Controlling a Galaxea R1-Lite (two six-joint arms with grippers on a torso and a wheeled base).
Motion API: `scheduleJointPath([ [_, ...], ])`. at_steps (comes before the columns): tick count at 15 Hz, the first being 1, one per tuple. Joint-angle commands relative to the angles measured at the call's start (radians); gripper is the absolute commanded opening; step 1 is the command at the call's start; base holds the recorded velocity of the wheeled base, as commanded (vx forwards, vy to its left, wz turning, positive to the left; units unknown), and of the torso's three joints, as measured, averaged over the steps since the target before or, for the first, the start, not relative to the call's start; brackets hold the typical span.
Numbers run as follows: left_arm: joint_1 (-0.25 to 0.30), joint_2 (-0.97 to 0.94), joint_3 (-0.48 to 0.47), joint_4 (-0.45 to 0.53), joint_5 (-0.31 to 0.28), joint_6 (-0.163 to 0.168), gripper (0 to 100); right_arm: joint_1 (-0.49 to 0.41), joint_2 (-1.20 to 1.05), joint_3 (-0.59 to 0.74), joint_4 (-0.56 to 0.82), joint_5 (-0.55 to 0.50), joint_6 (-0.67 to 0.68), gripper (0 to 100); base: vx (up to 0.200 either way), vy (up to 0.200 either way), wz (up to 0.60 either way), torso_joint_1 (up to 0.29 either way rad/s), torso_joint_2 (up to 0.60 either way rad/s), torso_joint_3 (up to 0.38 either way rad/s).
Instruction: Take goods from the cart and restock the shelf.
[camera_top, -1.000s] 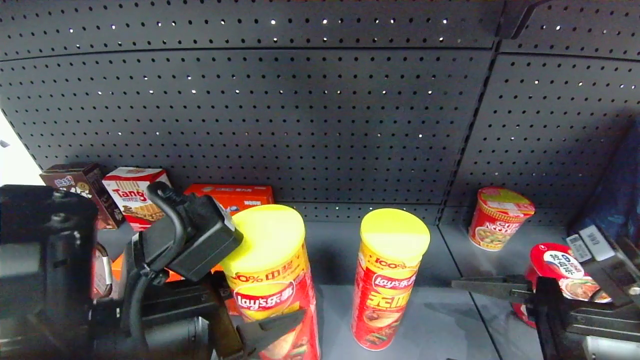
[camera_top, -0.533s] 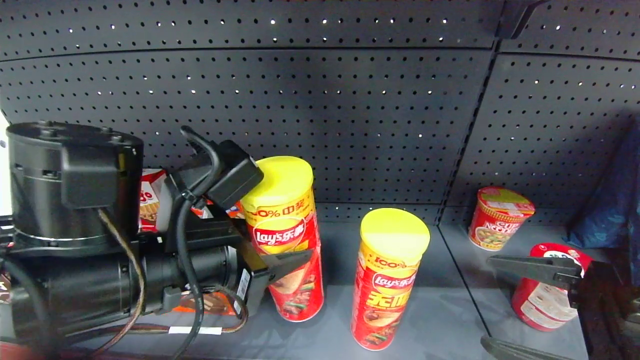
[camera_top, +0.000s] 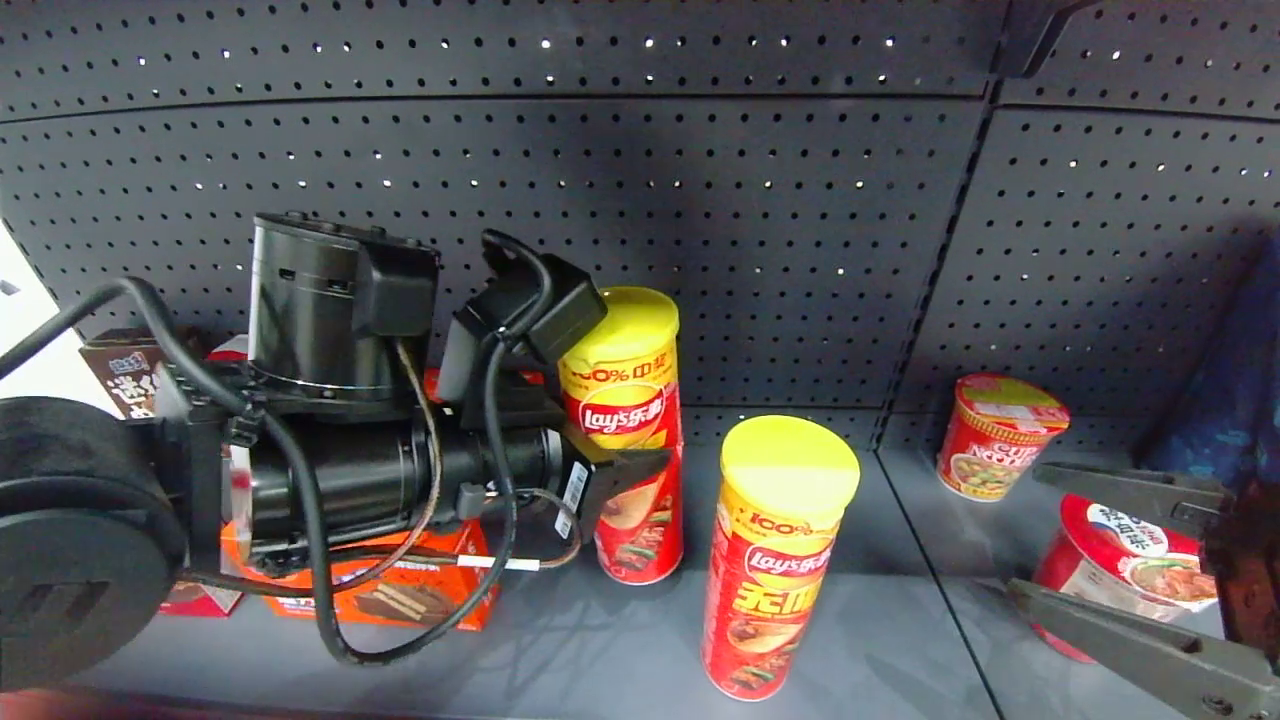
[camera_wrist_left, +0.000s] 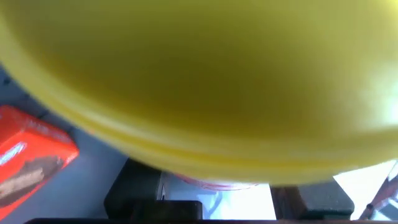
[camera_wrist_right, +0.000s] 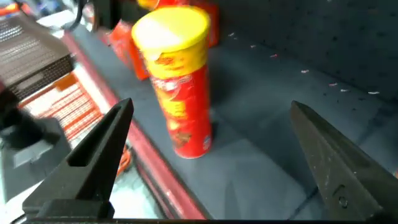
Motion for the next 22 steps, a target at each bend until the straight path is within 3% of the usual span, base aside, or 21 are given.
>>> scheduleJointPath([
  [1, 0.005, 0.051, -0.011, -0.008, 0.000, -0.001, 0, -0.009, 0.003, -0.008, 0.000, 0.001, 0.000, 100, 0.000, 0.000, 0.00, 0.000, 0.00, 0.000],
  [2, 0.044, 0.130, -0.055, -0.077, 0.005, -0.001, 0, -0.026, 0.009, -0.009, 0.000, 0.003, 0.002, 100, 0.000, 0.000, 0.00, 0.000, 0.00, 0.000],
  [3, 0.056, 0.157, -0.086, -0.073, 0.003, -0.001, 0, -0.026, 0.010, -0.009, 0.000, 0.003, 0.002, 100, 0.000, 0.000, 0.00, 0.000, 0.00, 0.000],
  [10, 0.059, 0.318, -0.232, -0.066, 0.006, 0.002, 0, -0.061, 0.053, -0.038, -0.005, 0.007, 0.028, 100, 0.000, 0.000, 0.00, 0.000, 0.00, 0.000],
  [11, 0.061, 0.324, -0.235, -0.064, 0.005, 0.020, 0, -0.061, 0.059, -0.040, -0.005, 0.009, 0.028, 100, 0.000, 0.000, 0.00, 0.000, 0.00, 0.000],
  [13, 0.087, 0.358, -0.242, -0.072, 0.005, 0.104, 0, -0.061, 0.070, -0.037, -0.011, 0.016, 0.029, 100, 0.000, 0.000, 0.00, 0.000, 0.00, 0.000],
  [19, 0.074, 0.443, -0.370, -0.067, 0.005, 0.101, 0, -0.061, 0.070, -0.027, -0.011, 0.026, 0.029, 100, 0.000, 0.000, 0.00, 0.000, 0.00, 0.000],
  [22, 0.059, 0.464, -0.386, -0.069, 0.005, 0.100, 0, -0.061, 0.070, -0.021, -0.011, 0.026, 0.029, 100, 0.000, 0.000, 0.00, 0.000, 0.00, 0.000],
])
